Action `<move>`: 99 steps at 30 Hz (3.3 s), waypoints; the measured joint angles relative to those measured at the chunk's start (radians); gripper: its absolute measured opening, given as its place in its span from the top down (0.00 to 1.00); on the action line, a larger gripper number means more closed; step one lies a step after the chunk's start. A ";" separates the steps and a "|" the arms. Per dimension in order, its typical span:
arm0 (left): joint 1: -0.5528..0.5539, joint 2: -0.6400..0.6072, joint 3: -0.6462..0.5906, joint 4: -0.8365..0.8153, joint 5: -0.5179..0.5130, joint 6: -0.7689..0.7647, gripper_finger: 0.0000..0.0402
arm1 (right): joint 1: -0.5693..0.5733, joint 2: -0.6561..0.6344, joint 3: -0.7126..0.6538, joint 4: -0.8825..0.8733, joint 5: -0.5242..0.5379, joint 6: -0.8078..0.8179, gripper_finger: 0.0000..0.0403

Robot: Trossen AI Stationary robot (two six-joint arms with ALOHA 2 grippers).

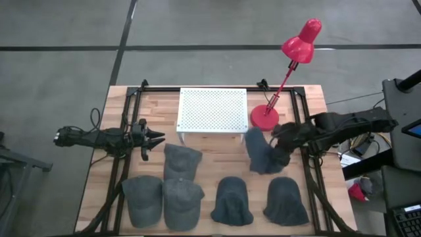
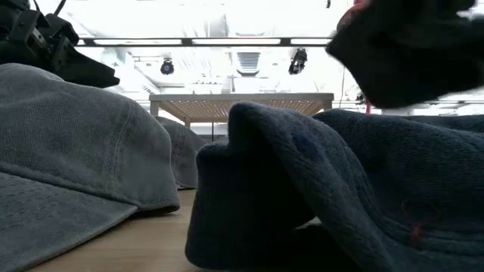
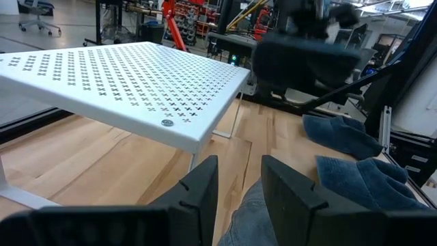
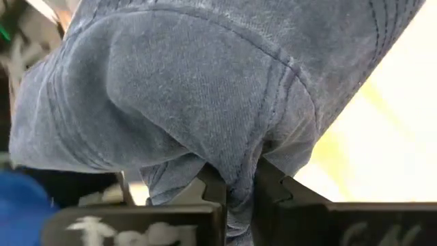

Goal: Pick & Place hat
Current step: Put the top blue cap on the shelf

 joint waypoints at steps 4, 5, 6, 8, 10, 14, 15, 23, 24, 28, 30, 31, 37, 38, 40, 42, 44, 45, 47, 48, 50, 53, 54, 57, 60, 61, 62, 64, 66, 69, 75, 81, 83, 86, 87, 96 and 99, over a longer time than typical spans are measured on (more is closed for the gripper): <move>0.000 0.000 0.000 0.000 0.000 0.000 0.71 | -0.001 0.016 0.110 0.000 0.168 -0.049 0.95; 0.000 0.000 0.000 0.000 0.000 0.000 0.71 | -0.003 0.029 0.142 -0.002 0.213 -0.053 0.95; 0.000 0.000 0.000 0.000 0.000 0.000 0.71 | -0.007 0.046 0.175 -0.012 0.256 -0.054 0.95; 0.000 0.000 0.000 0.000 0.000 0.000 0.71 | -0.022 0.094 0.246 -0.031 0.315 -0.043 0.95; 0.000 0.000 0.000 0.000 0.000 0.000 0.71 | -0.047 0.153 0.324 -0.057 0.340 -0.042 0.95; 0.000 0.000 0.000 0.000 0.000 0.000 0.71 | -0.116 0.307 0.498 -0.173 0.340 -0.102 0.94; 0.000 0.000 0.000 0.000 0.000 0.000 0.71 | -0.136 0.350 0.544 -0.216 0.340 -0.110 0.94; 0.000 0.000 0.000 0.000 0.000 0.000 0.71 | -0.288 0.629 0.837 -0.360 0.333 -0.210 0.94; 0.000 0.000 0.000 0.000 0.000 0.000 0.71 | -0.303 0.659 0.868 -0.361 0.326 -0.213 0.94; 0.000 0.000 0.000 0.000 0.000 0.000 0.71 | -0.361 0.756 0.978 -0.381 0.277 -0.215 0.94; 0.000 0.000 0.000 0.000 0.000 0.000 0.71 | -0.383 0.805 1.027 -0.413 0.276 -0.215 0.94; 0.000 0.000 0.000 0.000 0.000 0.000 0.71 | -0.393 0.830 1.050 -0.428 0.276 -0.214 0.94; 0.000 0.000 0.000 0.000 0.000 0.000 0.71 | -0.424 0.949 1.121 -0.495 0.272 -0.212 0.94; 0.000 0.000 0.000 0.000 0.000 0.000 0.71 | -0.425 0.966 1.124 -0.511 0.272 -0.212 0.94; 0.000 0.000 0.000 0.000 0.000 0.000 0.71 | -0.429 0.993 1.131 -0.541 0.272 -0.216 0.94; 0.000 0.000 0.000 0.000 0.000 0.000 0.71 | -0.433 1.015 1.137 -0.564 0.272 -0.212 0.94; 0.000 0.000 0.000 0.000 0.000 0.001 0.71 | -0.436 1.030 1.138 -0.569 0.272 -0.207 0.94; 0.000 0.000 0.000 0.000 0.000 0.001 0.71 | -0.436 1.035 1.138 -0.569 0.272 -0.205 0.94; 0.000 0.000 0.000 0.000 0.000 0.000 0.71 | -0.436 1.041 1.133 -0.569 0.272 -0.195 0.94; 0.000 0.000 0.000 0.000 0.000 0.001 0.71 | -0.436 1.045 1.133 -0.570 0.271 -0.191 0.94; 0.000 0.000 0.000 0.000 0.000 0.001 0.71 | -0.436 1.050 1.133 -0.570 0.271 -0.179 0.94; 0.000 0.000 0.000 0.000 0.000 0.001 0.71 | -0.440 1.052 1.135 -0.570 0.266 -0.132 0.94; 0.000 0.000 0.000 0.000 0.000 0.000 0.71 | -0.443 1.049 1.135 -0.570 0.257 -0.112 0.94; 0.000 0.000 0.000 0.000 0.000 0.000 0.71 | -0.447 1.044 1.131 -0.570 0.229 -0.072 0.94; 0.000 0.000 0.000 0.000 0.000 0.001 0.71 | -0.452 1.044 1.131 -0.570 0.201 -0.068 0.94; 0.000 0.000 0.000 0.000 0.000 0.001 0.71 | -0.452 1.044 1.131 -0.570 0.193 -0.068 0.94; 0.000 0.000 0.000 0.000 0.000 0.001 0.71 | -0.452 1.045 1.131 -0.570 0.190 -0.068 0.93; 0.000 0.000 0.000 0.000 0.000 0.001 0.71 | -0.454 1.047 1.131 -0.572 0.190 -0.068 0.90; 0.000 0.000 0.000 0.000 0.000 0.001 0.71 | -0.457 1.047 1.131 -0.572 0.190 -0.068 0.87; 0.000 0.000 0.000 0.000 0.000 0.001 0.71 | -0.461 1.047 1.130 -0.573 0.190 -0.054 0.82; 0.000 0.000 0.000 0.000 0.000 0.006 0.71 | -0.476 1.046 1.131 -0.573 0.191 -0.043 0.73; 0.000 0.000 0.000 0.000 0.000 0.007 0.71 | -0.474 1.046 1.131 -0.569 0.172 -0.048 0.65; 0.000 0.000 0.000 0.000 0.000 0.007 0.71 | -0.475 1.046 1.131 -0.569 0.167 -0.055 0.63; 0.000 0.000 0.000 0.000 0.000 0.008 0.71 | -0.475 1.045 1.131 -0.569 0.166 -0.057 0.59; 0.000 0.000 0.000 0.000 0.000 0.008 0.71 | -0.475 1.045 1.131 -0.568 0.166 -0.058 0.58; 0.000 0.000 0.000 0.000 0.000 0.008 0.71 | -0.475 1.042 1.131 -0.568 0.148 -0.077 0.50; 0.000 0.000 0.000 0.000 0.000 0.008 0.71 | -0.475 1.041 1.131 -0.568 0.122 -0.077 0.48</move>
